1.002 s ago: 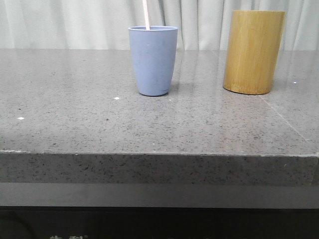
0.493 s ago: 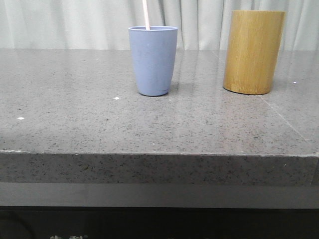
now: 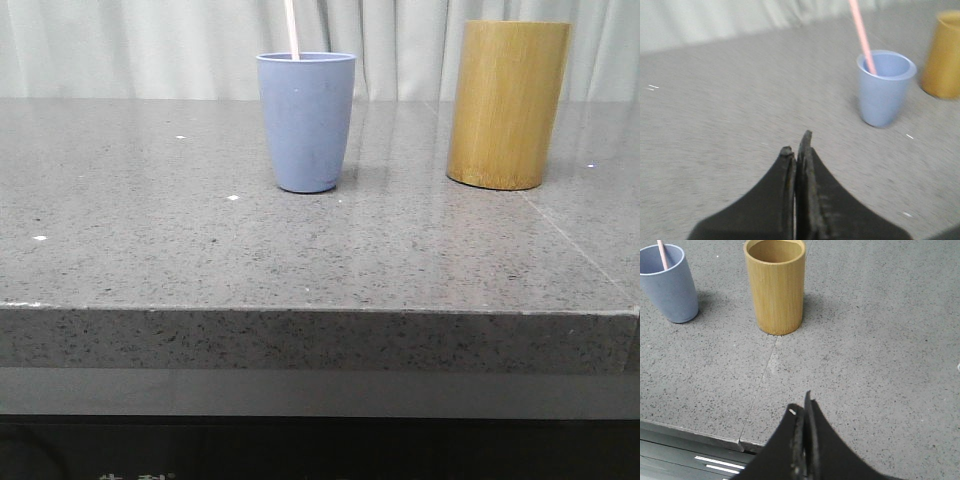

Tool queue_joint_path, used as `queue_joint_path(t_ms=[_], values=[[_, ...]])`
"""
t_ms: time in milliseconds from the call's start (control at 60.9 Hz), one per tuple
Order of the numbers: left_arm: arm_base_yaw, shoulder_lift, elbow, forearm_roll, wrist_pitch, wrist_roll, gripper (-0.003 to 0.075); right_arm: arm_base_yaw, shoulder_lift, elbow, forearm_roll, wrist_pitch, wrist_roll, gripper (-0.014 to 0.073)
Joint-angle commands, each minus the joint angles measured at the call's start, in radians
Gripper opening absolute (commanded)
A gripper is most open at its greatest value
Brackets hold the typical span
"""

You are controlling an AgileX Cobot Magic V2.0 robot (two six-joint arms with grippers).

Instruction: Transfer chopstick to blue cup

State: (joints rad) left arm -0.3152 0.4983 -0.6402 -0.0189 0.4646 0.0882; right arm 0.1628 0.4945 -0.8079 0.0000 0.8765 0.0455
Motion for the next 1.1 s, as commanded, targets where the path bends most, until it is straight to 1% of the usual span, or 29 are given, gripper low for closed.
queue_joint_path(t_ms=[0,131,230,312,476,526,542,591,756,936,1018,1084], values=[[0.071,-0.123,0.098,-0.005,-0.186,0.0,-0.0019,-0.006,0.004,-0.022,0.0,-0.066,-0.007,-0.0067],[0.148,-0.288,0.3,-0.023,-0.321,0.0,-0.0019,-0.006,0.004,-0.022,0.0,-0.066,-0.007,-0.0067],[0.186,-0.383,0.424,-0.068,-0.381,0.0,-0.0019,-0.006,0.004,-0.022,0.0,-0.066,-0.007,-0.0067],[0.211,-0.44,0.503,-0.103,-0.411,0.0,-0.0019,-0.006,0.004,-0.022,0.0,-0.066,-0.007,-0.0067],[0.231,-0.523,0.618,-0.108,-0.465,0.0,-0.0019,-0.006,0.004,-0.022,0.0,-0.066,-0.007,-0.0067],[0.231,-0.531,0.649,-0.109,-0.509,0.0,-0.0019,-0.006,0.004,-0.022,0.0,-0.066,-0.007,-0.0067],[0.231,-0.531,0.653,-0.112,-0.516,0.0,-0.0019,-0.006,0.004,-0.022,0.0,-0.066,-0.007,-0.0067],[0.231,-0.529,0.648,-0.114,-0.473,0.0,-0.0019,-0.006,0.004,-0.022,0.0,-0.063,-0.007,-0.0067],[0.231,-0.529,0.651,-0.114,-0.511,0.0,-0.0019,-0.006,0.006,-0.022,0.0,-0.063,-0.007,-0.0067],[0.231,-0.529,0.651,-0.122,-0.514,-0.002,-0.0019,-0.006,0.006,-0.022,0.0,-0.063,-0.007,-0.0067],[0.231,-0.527,0.651,-0.112,-0.51,-0.042,-0.0019,-0.006,0.006,-0.022,0.0,-0.063,-0.007,-0.0067],[0.231,-0.527,0.651,-0.067,-0.509,-0.078,-0.0019,-0.006,0.006,-0.022,0.0,-0.063,-0.007,-0.0067]])
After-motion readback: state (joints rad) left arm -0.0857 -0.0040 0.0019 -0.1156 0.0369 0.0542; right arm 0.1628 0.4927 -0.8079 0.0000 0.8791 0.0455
